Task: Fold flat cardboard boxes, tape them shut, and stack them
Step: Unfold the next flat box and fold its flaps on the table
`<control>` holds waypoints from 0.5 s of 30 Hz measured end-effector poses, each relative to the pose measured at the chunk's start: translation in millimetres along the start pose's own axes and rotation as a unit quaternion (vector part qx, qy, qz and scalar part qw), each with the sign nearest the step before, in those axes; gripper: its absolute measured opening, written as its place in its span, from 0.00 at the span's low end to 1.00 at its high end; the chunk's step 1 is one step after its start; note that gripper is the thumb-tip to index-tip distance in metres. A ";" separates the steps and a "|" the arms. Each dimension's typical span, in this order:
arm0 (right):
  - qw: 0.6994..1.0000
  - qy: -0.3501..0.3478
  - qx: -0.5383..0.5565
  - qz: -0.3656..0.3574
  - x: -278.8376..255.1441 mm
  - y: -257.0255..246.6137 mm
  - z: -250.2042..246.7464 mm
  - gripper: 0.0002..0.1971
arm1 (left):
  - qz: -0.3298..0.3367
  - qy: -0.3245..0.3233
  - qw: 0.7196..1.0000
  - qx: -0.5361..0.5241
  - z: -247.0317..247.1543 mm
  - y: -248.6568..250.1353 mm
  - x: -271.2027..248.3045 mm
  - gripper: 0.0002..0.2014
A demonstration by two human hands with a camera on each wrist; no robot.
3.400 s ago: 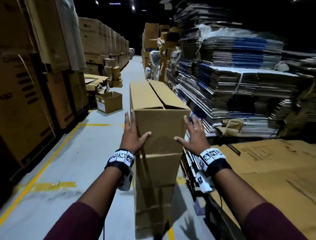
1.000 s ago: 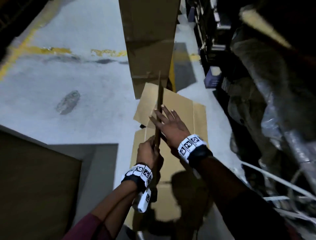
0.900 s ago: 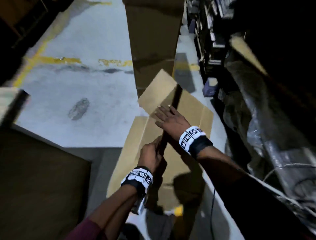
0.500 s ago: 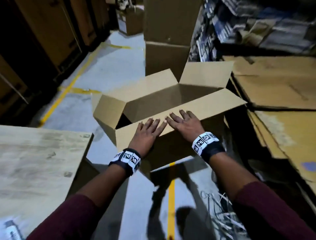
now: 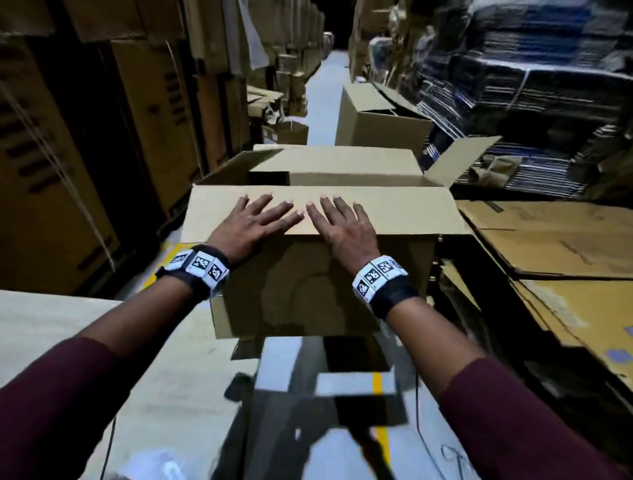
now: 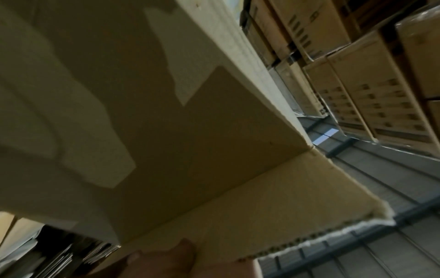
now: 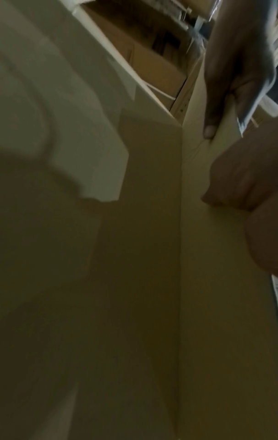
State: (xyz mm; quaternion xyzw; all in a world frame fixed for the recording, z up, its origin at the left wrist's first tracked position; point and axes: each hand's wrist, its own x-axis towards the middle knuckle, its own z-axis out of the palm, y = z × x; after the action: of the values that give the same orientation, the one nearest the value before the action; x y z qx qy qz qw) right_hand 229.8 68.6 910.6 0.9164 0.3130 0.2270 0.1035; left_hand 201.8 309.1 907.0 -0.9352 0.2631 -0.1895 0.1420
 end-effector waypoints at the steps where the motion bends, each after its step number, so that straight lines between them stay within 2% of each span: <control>1: 1.000 0.006 -0.002 0.003 7.5 -25.8 -9.9 0.30 | -0.001 -0.004 1.000 0.005 -6.8 -23.6 -29.6 0.56; 4: 1.000 0.023 0.009 0.016 33.5 -100.9 -34.8 0.36 | -0.014 -0.010 1.000 0.019 -21.5 -95.2 -122.5 0.60; 7: 0.999 0.023 0.036 0.014 69.6 -188.0 -54.4 0.42 | -0.039 -0.017 0.998 0.041 -32.1 -161.6 -214.8 0.58; 9: 0.997 0.037 0.072 0.008 97.2 -251.9 -71.4 0.42 | -0.058 -0.031 0.995 0.070 -42.7 -205.3 -270.2 0.53; 12: 0.990 0.029 0.137 0.003 129.0 -333.1 -92.1 0.39 | -0.088 -0.042 0.991 0.087 -47.2 -254.7 -343.5 0.34; 13: 0.989 0.011 0.146 -0.009 138.3 -358.0 -94.5 0.39 | -0.106 -0.051 0.989 0.087 -45.5 -266.1 -367.0 0.31; 15: 0.985 -0.021 0.168 -0.029 154.4 -401.9 -94.1 0.39 | -0.150 -0.068 0.983 0.084 -39.0 -282.1 -408.0 0.33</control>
State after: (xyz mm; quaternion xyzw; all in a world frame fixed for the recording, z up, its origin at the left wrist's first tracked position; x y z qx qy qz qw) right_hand 81.1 483.5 913.8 0.9157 0.3712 0.1490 -0.0391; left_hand -13.5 757.1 930.5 -0.9596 0.0930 -0.1657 0.2076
